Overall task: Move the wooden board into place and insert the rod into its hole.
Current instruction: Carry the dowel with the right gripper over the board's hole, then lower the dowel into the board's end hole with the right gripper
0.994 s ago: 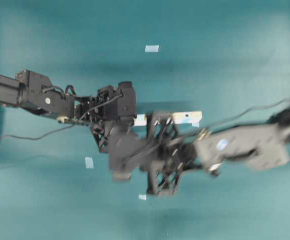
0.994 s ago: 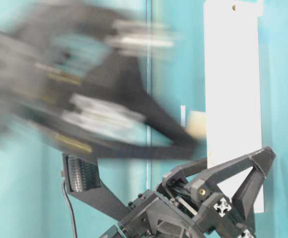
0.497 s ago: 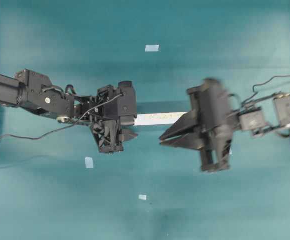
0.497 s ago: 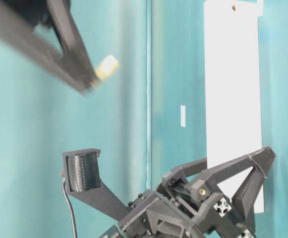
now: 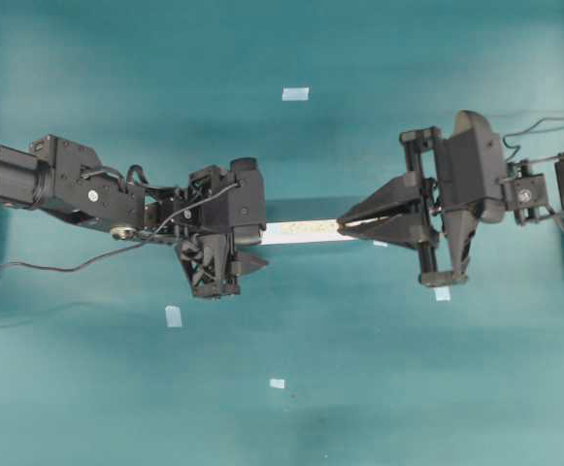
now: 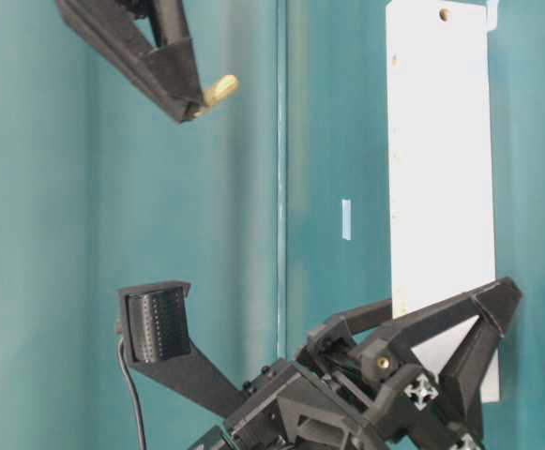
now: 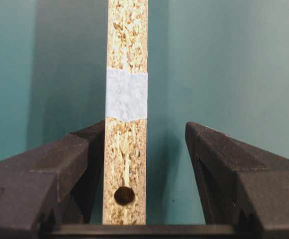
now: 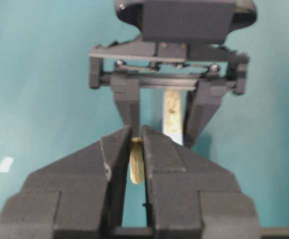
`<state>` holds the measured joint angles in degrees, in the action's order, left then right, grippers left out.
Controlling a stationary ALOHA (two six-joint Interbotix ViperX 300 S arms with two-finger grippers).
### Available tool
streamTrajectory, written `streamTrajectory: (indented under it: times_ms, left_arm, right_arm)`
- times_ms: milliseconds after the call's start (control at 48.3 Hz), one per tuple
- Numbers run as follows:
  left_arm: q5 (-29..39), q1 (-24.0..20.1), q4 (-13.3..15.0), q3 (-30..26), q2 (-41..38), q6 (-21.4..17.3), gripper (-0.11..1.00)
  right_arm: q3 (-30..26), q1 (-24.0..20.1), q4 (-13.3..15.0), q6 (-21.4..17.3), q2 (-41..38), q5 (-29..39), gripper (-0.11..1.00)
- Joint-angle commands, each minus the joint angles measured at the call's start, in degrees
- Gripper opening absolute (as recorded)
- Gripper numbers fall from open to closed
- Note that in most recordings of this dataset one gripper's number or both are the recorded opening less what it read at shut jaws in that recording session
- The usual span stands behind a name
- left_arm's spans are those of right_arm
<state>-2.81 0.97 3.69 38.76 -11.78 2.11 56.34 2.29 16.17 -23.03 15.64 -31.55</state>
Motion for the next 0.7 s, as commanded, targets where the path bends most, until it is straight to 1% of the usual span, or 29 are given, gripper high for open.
streamTrajectory:
  times_ms: [0, 166, 290, 497, 683]
  left_arm:
    - [-0.35, 0.09, 0.09, -0.79, 1.32, 0.35, 0.62]
    - [-0.97, -0.26, 0.09, -0.79, 1.23, 0.35, 0.62]
    - [-2.64, -0.97, 0.09, -0.62, 0.88, 0.26, 0.61]
    - [-5.80, -1.58, 0.09, -0.53, 0.00, 0.18, 0.58]
    - [-5.89, -1.41, 0.09, -0.26, 0.00, -0.09, 0.58]
  right_arm:
    - [1.05, 0.97, -0.18, 0.97, -0.26, -4.83, 0.09]
    - [4.66, 2.81, -0.70, 0.97, -2.29, -13.36, 0.09]
    - [6.50, 4.22, -0.79, 1.05, -4.13, -17.93, 0.09]
    - [6.68, 5.10, -0.79, 1.58, -7.29, -21.01, 0.09]
    - [6.86, 5.19, -0.79, 1.67, -9.58, -23.12, 0.09]
